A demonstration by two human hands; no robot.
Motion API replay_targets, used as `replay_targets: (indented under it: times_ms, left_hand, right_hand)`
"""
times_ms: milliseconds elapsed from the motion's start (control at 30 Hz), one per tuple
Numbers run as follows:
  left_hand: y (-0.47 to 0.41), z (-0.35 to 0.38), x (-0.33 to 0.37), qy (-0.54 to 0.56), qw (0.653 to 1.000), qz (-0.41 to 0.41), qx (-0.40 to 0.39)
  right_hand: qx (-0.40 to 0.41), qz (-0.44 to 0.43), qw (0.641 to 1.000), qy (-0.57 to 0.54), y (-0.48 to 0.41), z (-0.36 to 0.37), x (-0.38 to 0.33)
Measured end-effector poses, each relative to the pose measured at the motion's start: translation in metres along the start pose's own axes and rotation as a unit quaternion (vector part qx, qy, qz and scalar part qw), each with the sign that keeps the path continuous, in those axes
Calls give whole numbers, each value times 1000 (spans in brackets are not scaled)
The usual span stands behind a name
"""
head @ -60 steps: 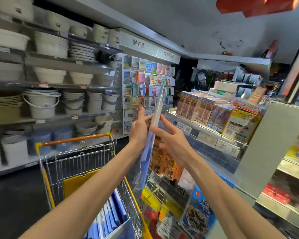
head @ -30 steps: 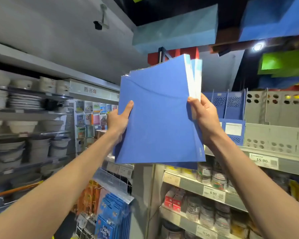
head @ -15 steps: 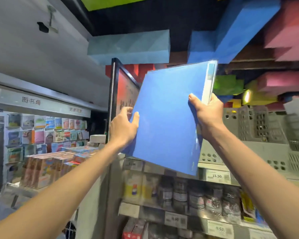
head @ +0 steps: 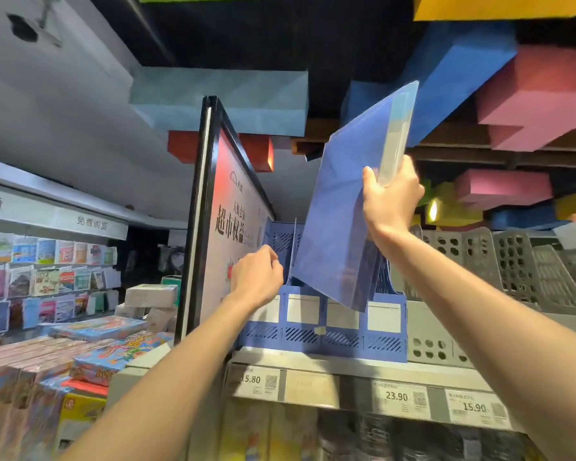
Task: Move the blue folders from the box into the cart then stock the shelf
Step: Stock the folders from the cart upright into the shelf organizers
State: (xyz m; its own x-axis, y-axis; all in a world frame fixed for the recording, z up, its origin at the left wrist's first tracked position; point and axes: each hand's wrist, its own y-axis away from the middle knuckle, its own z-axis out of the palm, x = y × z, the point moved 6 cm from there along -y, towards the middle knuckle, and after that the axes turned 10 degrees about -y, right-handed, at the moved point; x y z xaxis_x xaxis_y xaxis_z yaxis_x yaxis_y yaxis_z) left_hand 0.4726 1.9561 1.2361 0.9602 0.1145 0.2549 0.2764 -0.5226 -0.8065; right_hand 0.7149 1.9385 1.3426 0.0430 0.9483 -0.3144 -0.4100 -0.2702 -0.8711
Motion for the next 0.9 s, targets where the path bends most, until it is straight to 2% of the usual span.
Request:
replay_targets:
  times_ms: [167,267,433,567,733,900]
  left_hand:
    - [-18,37,3,-79,994,67,-41]
    - [-29,43,4,-103,991,71,-45]
    - [-48,48,-2,-80,993,46,-69]
    - [-46,52,-7,-77,994,57,-47]
    - [-44,48,2,1,996,69,-48]
    - [-44,55,5,49,995,46,-68]
  right_hand:
    - [5,-2,999,32,-6,37,23]
    - [-1,0,999,52,-3,58,35]
    - [-2,20,997,80,-2,84,58]
    - [-10,46,994,94,-4,101,77]
    - [-10,93,993,78,-7,116,98]
    - [-33,111,990,82,-5,128,121]
